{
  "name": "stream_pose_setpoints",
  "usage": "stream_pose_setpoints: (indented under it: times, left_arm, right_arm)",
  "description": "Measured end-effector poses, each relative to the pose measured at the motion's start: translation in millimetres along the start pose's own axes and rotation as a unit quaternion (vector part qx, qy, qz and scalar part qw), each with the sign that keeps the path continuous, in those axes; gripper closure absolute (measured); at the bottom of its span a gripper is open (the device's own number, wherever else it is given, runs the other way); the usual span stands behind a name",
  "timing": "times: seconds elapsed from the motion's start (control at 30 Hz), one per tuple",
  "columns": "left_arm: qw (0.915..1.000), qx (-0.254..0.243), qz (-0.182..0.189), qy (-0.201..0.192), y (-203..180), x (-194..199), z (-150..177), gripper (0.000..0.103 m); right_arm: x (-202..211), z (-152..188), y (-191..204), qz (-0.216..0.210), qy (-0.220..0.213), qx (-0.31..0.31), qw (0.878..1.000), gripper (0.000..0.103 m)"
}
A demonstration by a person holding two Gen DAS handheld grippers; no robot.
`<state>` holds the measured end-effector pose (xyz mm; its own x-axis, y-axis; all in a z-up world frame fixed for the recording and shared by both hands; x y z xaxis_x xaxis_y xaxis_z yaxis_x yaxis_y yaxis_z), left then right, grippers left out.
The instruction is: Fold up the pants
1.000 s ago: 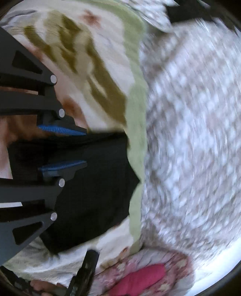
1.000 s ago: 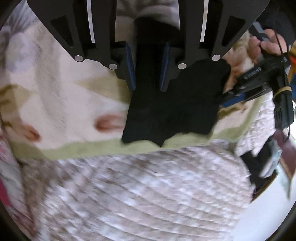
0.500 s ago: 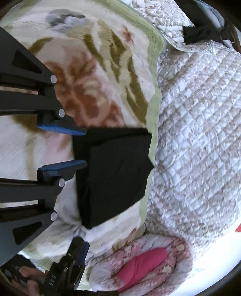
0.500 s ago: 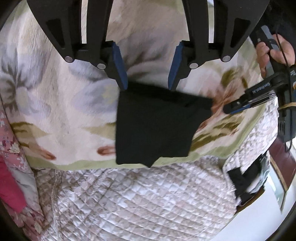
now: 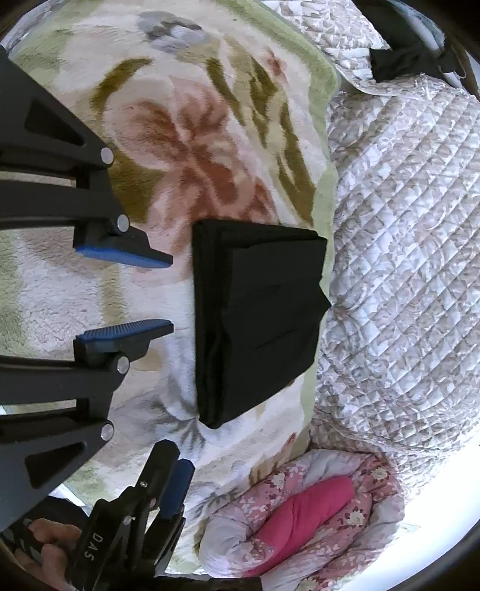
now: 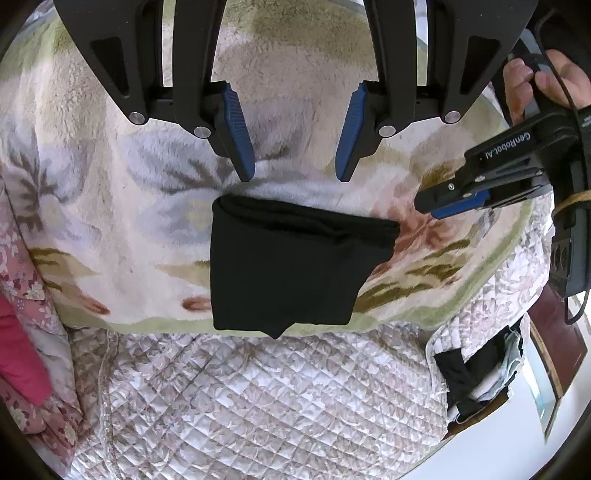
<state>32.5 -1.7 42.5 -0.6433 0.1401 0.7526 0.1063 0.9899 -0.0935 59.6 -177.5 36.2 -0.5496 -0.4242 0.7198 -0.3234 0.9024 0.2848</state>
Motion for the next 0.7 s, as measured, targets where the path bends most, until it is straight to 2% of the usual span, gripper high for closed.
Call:
stream_pose_setpoints:
  times: [0.37, 0.5, 0.57, 0.6, 0.63, 0.7]
  left_arm:
    - [0.9999, 0.0, 0.003, 0.011, 3.1, -21.5, -5.1, 0.072]
    - [0.9998, -0.005, 0.003, -0.017, 4.8, -21.9, -27.3, 0.072]
    - [0.9994, -0.003, 0.005, -0.034, 6.2, -23.5, -42.0, 0.072]
    - [0.9992, -0.005, 0.003, -0.04, 5.8, -25.2, -47.2, 0.072]
    - [0.999, -0.01, 0.003, -0.044, 4.8, -28.4, -51.4, 0.072]
    - [0.9988, -0.03, 0.0, -0.04, 1.5, -43.1, -52.5, 0.072]
  right_arm:
    - [-20.9, 2.9, -1.4, 0.009, 0.011, 0.003, 1.0, 0.057]
    - [-21.6, -13.2, -6.5, 0.017, -0.012, -0.002, 1.0, 0.057]
    - [-23.2, -25.2, -12.3, 0.028, -0.026, -0.009, 0.999, 0.063]
    - [-26.8, -33.0, -16.4, 0.033, -0.03, -0.017, 0.999, 0.078]
    - [-29.3, -37.1, -18.4, 0.036, -0.033, -0.021, 0.999, 0.084]
    - [-41.2, -43.7, -19.3, 0.037, -0.033, -0.015, 0.999, 0.084]
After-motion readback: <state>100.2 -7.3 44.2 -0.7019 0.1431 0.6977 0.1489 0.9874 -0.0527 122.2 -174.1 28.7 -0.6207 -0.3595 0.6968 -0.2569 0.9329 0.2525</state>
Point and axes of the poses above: each gripper's, at about its wrist camera, not at the fingertips, and x roughly against the way its jaws point, y to its left, z to its underside, the point moved 3 cm from there along -x, roughly the way its jaws point, and after that the axes turned 6 degrees about -x, right-handed, at the moved point
